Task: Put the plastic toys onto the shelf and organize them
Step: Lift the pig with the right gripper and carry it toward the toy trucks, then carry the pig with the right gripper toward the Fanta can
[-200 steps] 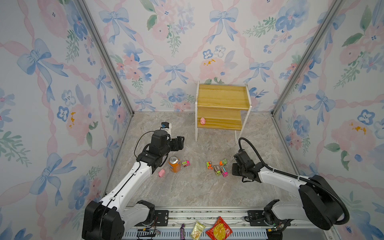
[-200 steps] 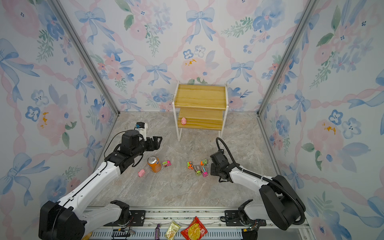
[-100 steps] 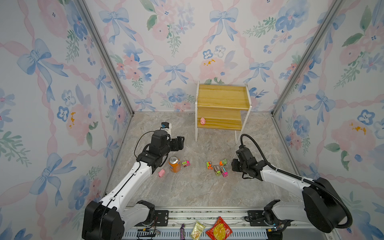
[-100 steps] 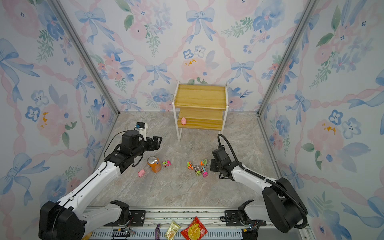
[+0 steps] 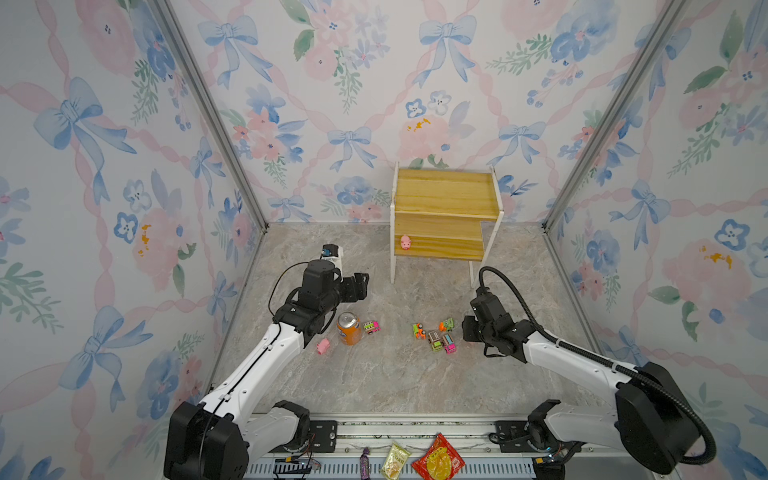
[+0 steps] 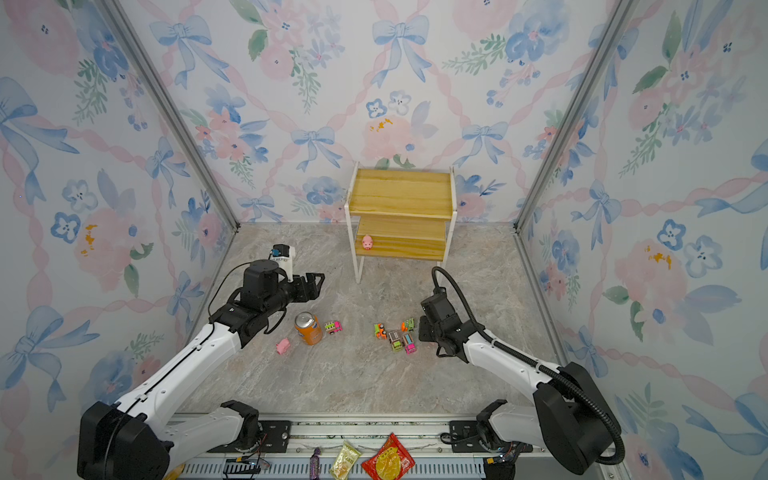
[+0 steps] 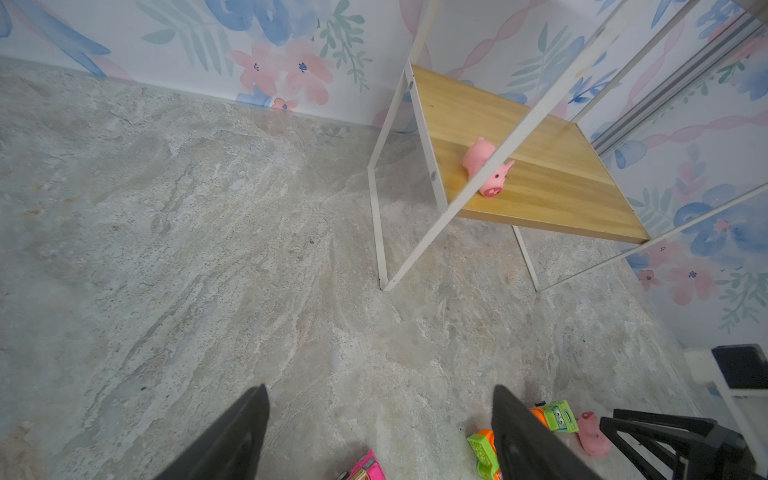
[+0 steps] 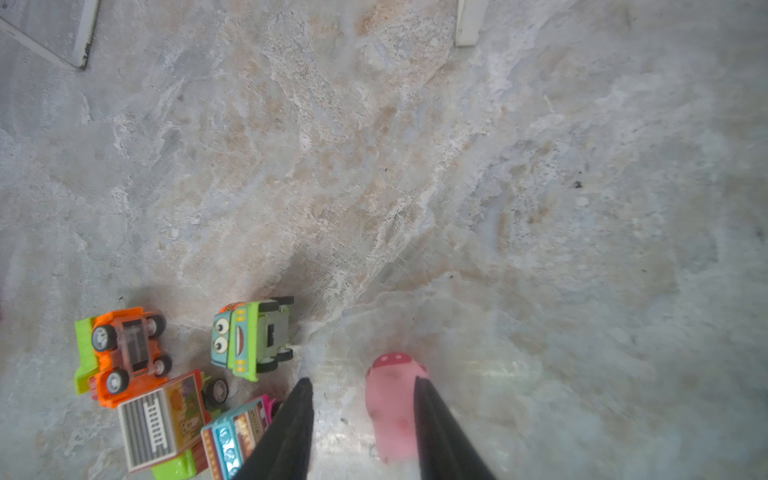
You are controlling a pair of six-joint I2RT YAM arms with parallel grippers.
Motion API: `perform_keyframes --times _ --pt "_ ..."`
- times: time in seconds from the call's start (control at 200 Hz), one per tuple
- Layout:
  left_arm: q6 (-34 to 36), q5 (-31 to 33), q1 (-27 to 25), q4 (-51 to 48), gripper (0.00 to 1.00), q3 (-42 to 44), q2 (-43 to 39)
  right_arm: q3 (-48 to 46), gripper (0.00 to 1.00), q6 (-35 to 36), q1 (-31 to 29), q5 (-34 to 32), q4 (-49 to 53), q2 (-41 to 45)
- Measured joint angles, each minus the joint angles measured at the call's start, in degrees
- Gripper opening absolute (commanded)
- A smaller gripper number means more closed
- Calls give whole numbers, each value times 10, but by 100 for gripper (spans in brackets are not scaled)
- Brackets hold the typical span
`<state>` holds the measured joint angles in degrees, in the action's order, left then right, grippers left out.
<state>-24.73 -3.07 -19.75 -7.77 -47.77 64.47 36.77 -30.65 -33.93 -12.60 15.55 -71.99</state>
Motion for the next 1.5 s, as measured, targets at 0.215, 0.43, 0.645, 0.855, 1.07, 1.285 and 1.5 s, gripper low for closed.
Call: perform_keyframes --times 0.215,0.43,0.645,0.855,1.07,1.285,1.5 --pt "0 0 0 0 85 0 1 29 37 2 -59 -65 43 -13" --pt "0 0 -1 0 85 0 1 57 33 1 -94 -112 79 -76" --pt "0 0 -3 0 85 0 1 78 31 0 -96 -132 96 -125" --pt "0 0 -3 0 85 0 1 85 31 0 -89 -136 111 -142" --pt "0 0 -3 0 85 0 3 84 31 -2 -80 -140 118 -142" --pt "0 1 -3 0 85 0 6 83 31 -3 -73 -143 121 -142" --pt "0 0 -3 0 85 0 7 83 33 -10 -63 -143 132 -142"
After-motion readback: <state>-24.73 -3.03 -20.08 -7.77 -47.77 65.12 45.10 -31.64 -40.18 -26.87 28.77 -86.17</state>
